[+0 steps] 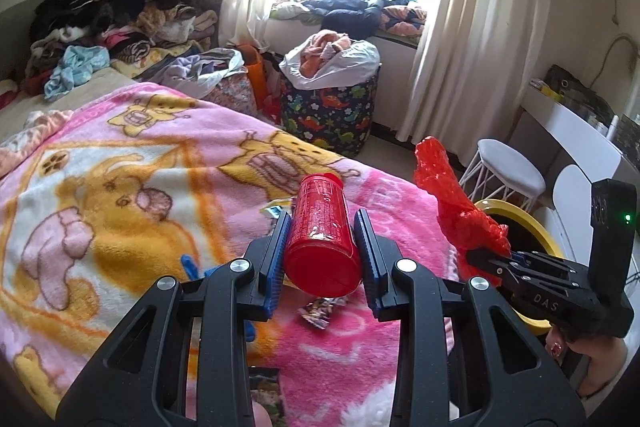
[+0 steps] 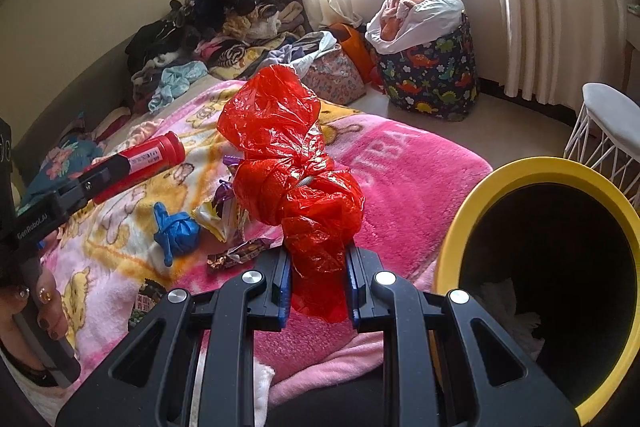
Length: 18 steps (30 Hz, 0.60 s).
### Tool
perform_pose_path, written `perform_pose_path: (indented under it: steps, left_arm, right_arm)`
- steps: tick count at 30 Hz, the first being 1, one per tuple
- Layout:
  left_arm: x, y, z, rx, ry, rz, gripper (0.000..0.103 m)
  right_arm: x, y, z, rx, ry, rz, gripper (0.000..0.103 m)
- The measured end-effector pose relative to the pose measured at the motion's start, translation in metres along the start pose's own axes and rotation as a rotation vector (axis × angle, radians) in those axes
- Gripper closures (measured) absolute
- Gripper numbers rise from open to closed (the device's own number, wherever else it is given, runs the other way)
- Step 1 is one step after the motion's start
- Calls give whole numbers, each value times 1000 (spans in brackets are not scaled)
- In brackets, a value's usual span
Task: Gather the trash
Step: 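Carry the red bag and red bottle over the yellow bin with both tools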
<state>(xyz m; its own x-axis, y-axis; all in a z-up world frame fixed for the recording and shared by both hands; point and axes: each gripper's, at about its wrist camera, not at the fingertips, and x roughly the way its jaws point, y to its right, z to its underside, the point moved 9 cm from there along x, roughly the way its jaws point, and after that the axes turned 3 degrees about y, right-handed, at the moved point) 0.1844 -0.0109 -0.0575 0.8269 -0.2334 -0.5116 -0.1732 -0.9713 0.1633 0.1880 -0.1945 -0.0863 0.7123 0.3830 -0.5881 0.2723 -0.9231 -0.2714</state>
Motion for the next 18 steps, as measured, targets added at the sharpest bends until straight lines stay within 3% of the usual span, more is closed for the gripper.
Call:
perform_pose_path:
  steps: [18]
  left_arm:
    - [0, 60, -3, 73, 14, 56, 78]
  right_arm:
    - [-31, 40, -1, 91, 43, 13, 83]
